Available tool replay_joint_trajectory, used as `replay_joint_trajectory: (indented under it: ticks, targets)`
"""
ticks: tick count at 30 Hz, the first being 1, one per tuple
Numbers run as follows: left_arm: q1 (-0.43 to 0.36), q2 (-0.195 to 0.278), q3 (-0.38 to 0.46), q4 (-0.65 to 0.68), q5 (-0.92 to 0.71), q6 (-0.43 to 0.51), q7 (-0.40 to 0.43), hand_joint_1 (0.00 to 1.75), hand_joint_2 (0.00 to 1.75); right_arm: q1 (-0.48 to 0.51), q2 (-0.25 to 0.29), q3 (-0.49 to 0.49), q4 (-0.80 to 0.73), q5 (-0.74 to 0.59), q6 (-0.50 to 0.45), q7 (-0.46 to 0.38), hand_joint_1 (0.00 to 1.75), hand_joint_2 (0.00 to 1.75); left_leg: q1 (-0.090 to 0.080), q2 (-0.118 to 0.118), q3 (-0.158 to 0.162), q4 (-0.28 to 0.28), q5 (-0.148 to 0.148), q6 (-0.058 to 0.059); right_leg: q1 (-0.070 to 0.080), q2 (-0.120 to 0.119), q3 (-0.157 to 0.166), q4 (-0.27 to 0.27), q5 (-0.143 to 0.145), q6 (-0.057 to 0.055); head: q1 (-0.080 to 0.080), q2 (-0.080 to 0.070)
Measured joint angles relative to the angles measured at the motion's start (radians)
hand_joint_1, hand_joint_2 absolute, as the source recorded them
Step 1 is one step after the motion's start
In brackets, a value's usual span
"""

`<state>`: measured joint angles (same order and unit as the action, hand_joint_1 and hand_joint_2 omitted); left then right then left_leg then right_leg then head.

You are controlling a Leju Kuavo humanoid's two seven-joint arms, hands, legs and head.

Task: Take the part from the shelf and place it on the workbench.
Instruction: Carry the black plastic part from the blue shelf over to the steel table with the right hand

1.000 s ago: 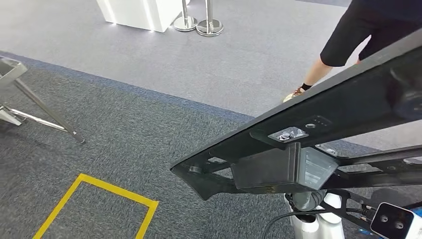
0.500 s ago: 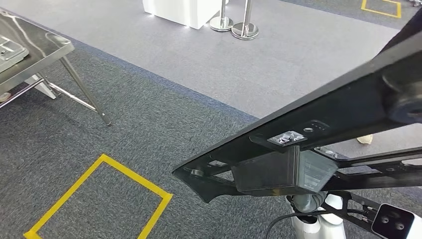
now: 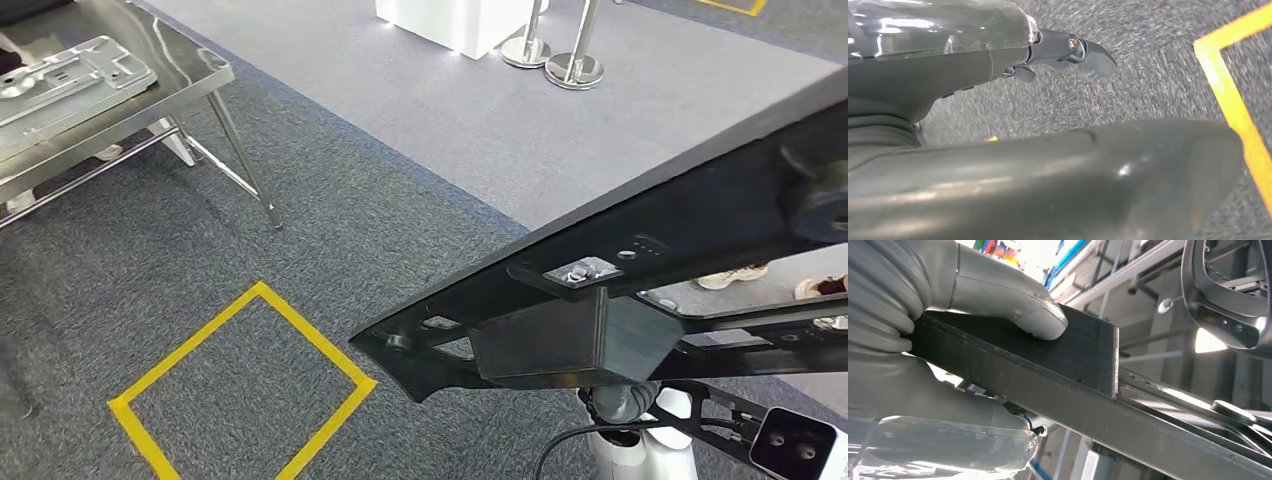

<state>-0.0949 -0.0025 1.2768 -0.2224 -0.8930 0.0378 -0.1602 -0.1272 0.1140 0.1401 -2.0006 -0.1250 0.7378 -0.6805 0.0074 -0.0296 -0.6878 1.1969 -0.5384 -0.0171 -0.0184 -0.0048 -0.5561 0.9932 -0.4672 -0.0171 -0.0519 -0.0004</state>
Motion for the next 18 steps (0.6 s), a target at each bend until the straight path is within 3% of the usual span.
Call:
replay_joint_trajectory:
  ticks: [2,3,5,7,8,9,11,13,15,16,17,18]
  targets:
    - [0.0,-0.001,0.0,0.0,0.0,0.0,0.0,0.0,0.0,0.001,0.0,0.0,0.002,0.002,-0.001,0.0,1.75,1.75,0.006,0.016,-0.046,0.092,-0.026,-0.007,0.002,-0.031,0.001,0.001,-0.003,-0.001,0.0,0.0]
    - [0.002,-0.002,0.0,0.0,0.0,0.0,0.0,0.0,0.0,0.001,0.0,0.0,0.004,0.003,-0.001,0.0,1.75,1.75,0.008,0.02,-0.041,0.083,-0.011,-0.01,0.002,-0.044,0.003,0.001,-0.006,0.0,0.0,0.0]
    - [0.004,-0.001,0.0,0.0,0.0,0.0,0.0,0.0,0.0,0.001,0.001,0.0,0.009,0.012,-0.003,0.0,1.75,1.75,0.012,0.044,0.023,-0.037,0.054,-0.011,0.003,-0.069,0.01,0.002,-0.012,0.006,0.0,0.0]
    - [0.001,0.0,0.0,0.0,0.001,0.0,0.0,0.0,0.0,-0.004,0.004,0.007,0.02,0.034,-0.014,0.0,1.75,1.75,0.005,0.082,0.084,-0.156,0.092,-0.001,0.007,-0.09,0.017,0.004,-0.02,0.015,0.0,0.0]
    - [-0.001,0.0,0.0,0.0,0.002,0.0,-0.001,0.0,0.0,-0.01,0.005,0.017,0.03,0.048,-0.023,0.0,1.75,1.75,0.001,0.093,0.096,-0.182,0.096,0.006,0.01,-0.098,0.02,0.005,-0.023,0.021,0.0,0.0]
    - [-0.001,0.0,0.0,0.0,0.002,0.0,-0.002,0.0,0.0,-0.016,0.007,0.03,0.043,0.06,-0.034,0.0,1.75,1.75,-0.003,0.089,0.095,-0.186,0.092,0.014,0.013,-0.106,0.021,0.005,-0.025,0.026,0.0,0.0]
    - [0.001,-0.001,0.0,0.0,0.002,-0.002,-0.006,0.0,0.0,-0.029,0.008,0.063,0.069,0.075,-0.061,0.0,1.75,1.75,-0.003,0.067,0.094,-0.187,0.093,0.027,0.012,-0.12,0.026,0.004,-0.029,0.037,0.0,0.0]
    - [0.001,-0.001,0.0,0.0,0.002,-0.007,-0.013,0.0,0.0,-0.046,0.009,0.105,0.095,0.082,-0.089,0.0,1.75,1.75,0.001,0.045,0.099,-0.193,0.096,0.037,0.007,-0.092,0.015,0.039,-0.057,0.048,0.0,0.0]
    - [-0.002,-0.002,0.0,0.0,0.002,-0.014,-0.021,0.0,0.0,-0.072,0.007,0.161,0.132,0.088,-0.112,0.0,1.75,1.75,0.002,0.025,0.101,-0.195,0.098,0.043,0.005,-0.035,-0.041,0.155,-0.116,0.051,0.001,0.0]
    - [-0.005,-0.002,0.0,0.0,0.002,-0.017,-0.026,0.0,0.0,-0.084,0.006,0.191,0.155,0.09,-0.123,0.0,1.75,1.75,0.001,0.015,0.101,-0.194,0.099,0.045,0.005,-0.018,-0.08,0.226,-0.143,0.049,0.001,0.0]
    - [-0.007,-0.002,0.0,0.0,0.002,-0.02,-0.032,0.0,0.0,-0.093,0.003,0.228,0.179,0.092,-0.137,0.0,1.75,1.75,0.0,0.002,0.1,-0.194,0.099,0.047,0.005,-0.009,-0.112,0.281,-0.157,0.047,0.001,0.0]
    - [-0.008,-0.002,0.0,0.0,0.002,-0.023,-0.038,0.0,0.0,-0.098,-0.002,0.267,0.201,0.094,-0.151,0.0,1.75,1.75,-0.001,-0.012,0.101,-0.193,0.098,0.047,0.006,-0.006,-0.129,0.304,-0.152,0.045,0.001,0.0]
